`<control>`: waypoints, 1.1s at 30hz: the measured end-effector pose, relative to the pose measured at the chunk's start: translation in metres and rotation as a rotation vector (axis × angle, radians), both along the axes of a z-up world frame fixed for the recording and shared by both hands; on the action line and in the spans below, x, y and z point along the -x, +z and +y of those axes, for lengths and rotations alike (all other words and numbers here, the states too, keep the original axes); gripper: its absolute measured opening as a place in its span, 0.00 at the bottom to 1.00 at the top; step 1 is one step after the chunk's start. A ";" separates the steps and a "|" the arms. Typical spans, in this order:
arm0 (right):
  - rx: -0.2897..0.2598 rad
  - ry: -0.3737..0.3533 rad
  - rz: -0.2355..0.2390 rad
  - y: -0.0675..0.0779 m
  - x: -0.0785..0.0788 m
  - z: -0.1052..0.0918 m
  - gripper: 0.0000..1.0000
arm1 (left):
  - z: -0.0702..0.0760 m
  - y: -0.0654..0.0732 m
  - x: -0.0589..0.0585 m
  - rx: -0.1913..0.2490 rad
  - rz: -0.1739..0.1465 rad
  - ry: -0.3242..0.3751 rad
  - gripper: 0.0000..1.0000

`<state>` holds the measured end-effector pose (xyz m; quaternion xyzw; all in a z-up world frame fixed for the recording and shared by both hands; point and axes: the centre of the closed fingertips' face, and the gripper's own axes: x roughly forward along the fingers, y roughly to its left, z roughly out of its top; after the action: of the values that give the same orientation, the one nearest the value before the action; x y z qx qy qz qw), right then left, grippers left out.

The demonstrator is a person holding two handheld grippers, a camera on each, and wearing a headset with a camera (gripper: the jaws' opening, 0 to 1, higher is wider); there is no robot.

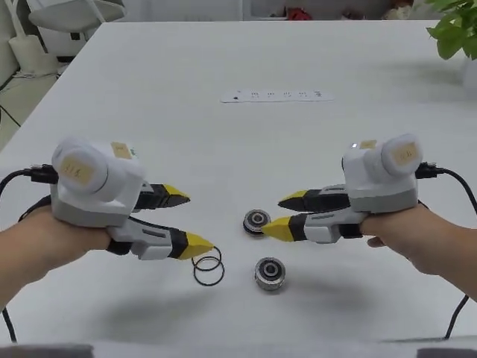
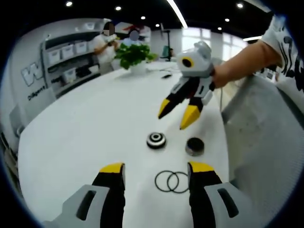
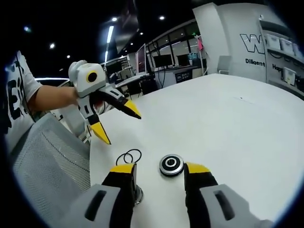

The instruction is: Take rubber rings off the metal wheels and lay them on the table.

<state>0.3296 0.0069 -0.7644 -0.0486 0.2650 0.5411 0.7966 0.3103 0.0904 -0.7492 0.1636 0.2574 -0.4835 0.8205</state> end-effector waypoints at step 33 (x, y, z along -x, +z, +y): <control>0.079 0.020 -0.004 -0.036 -0.010 -0.002 0.32 | -0.047 -0.030 -0.022 0.026 0.063 -0.033 0.44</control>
<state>0.3396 0.0051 -0.8002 -0.0839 0.2841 0.5380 0.7892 0.3326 0.0430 -0.7794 0.1420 0.2741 -0.5053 0.8058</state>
